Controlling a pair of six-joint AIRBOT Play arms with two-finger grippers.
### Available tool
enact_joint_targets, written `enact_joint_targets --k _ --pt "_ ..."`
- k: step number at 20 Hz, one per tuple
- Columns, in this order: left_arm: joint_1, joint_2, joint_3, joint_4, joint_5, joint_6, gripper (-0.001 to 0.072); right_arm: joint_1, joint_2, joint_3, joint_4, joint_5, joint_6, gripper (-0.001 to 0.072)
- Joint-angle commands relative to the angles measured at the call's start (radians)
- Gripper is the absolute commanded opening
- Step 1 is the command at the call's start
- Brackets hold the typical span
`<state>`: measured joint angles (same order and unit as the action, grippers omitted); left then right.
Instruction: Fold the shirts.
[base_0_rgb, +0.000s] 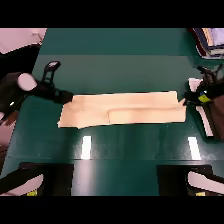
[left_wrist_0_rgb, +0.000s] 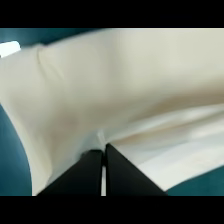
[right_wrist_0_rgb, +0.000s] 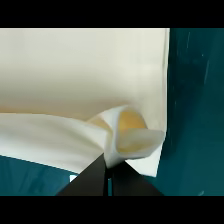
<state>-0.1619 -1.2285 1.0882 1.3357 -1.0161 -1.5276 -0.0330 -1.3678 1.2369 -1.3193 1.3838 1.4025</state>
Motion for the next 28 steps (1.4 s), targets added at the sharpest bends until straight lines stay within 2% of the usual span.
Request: enact_joint_targets --k 1,4,5,6,7,8,11,13,14,15,16,17,18,22,25,26,28 --pt "0.0 -0.187 0.123 0.011 0.144 0.017 0.0025 0.015 -0.171 0.143 0.051 -0.015 0.002 0.0016" --pt "0.0 -0.217 0.138 0.011 0.153 0.015 0.0026 0.015 -0.253 0.215 0.1 -0.013 0.002 0.0017" --pt "0.0 -0.217 0.139 0.008 0.15 0.01 0.0028 0.015 -0.274 0.232 0.133 -0.018 0.0 0.0055" --pt "0.0 -0.217 0.143 0.008 0.142 0.009 0.0121 0.014 -0.289 0.245 0.167 -0.024 0.0 0.0264" --pt "0.0 -0.216 0.148 0.006 0.132 0.007 0.0396 0.003 -0.3 0.258 0.204 -0.024 -0.006 0.0452" --pt "0.0 -0.214 0.161 -0.001 0.108 0.006 0.0594 -0.01 -0.301 0.266 0.251 -0.019 -0.038 0.0465" --pt "0.0 -0.206 0.223 -0.001 -0.025 0.01 0.0588 -0.081 -0.258 0.241 0.282 0.021 -0.077 0.0464" --pt "0.0 -0.199 0.246 -0.016 -0.106 0.018 0.0218 -0.148 -0.206 0.159 0.283 0.038 -0.108 0.0465" --pt "0.0 -0.195 0.246 -0.042 -0.117 0.018 0.0087 -0.186 -0.18 0.105 0.282 0.04 -0.134 0.0464" --pt "0.0 -0.196 0.246 -0.071 -0.122 0.018 0.0031 -0.223 -0.163 0.054 0.282 0.042 -0.159 0.0464" --pt "0.0 -0.196 0.245 -0.105 -0.122 0.018 0.0031 -0.254 -0.158 0.014 0.283 0.041 -0.177 0.0477" --pt "0.0 -0.196 0.245 -0.146 -0.121 0.019 0.0025 -0.283 -0.16 -0.022 0.282 0.038 -0.196 0.055" --pt "0.0 -0.197 0.245 -0.195 -0.117 0.027 0.0026 -0.304 -0.167 -0.05 0.285 0.035 -0.222 0.0564" --pt "-0.001 -0.2 0.238 -0.32 -0.084 0.047 0.0025 -0.32 -0.25 -0.09 0.409 0.032 -0.27 0.0556" --pt "-0.001 -0.2 0.238 -0.325 -0.068 0.043 0.0025 -0.267 -0.303 -0.088 0.462 -0.002 -0.282 0.0554" --pt "-0.001 -0.2 0.238 -0.325 -0.069 0.043 0.0025 -0.242 -0.312 -0.088 0.462 -0.018 -0.282 0.0529" --pt "-0.02 -0.203 0.238 -0.322 -0.064 0.043 0.0025 -0.208 -0.318 -0.088 0.462 -0.059 -0.284 0.0366"
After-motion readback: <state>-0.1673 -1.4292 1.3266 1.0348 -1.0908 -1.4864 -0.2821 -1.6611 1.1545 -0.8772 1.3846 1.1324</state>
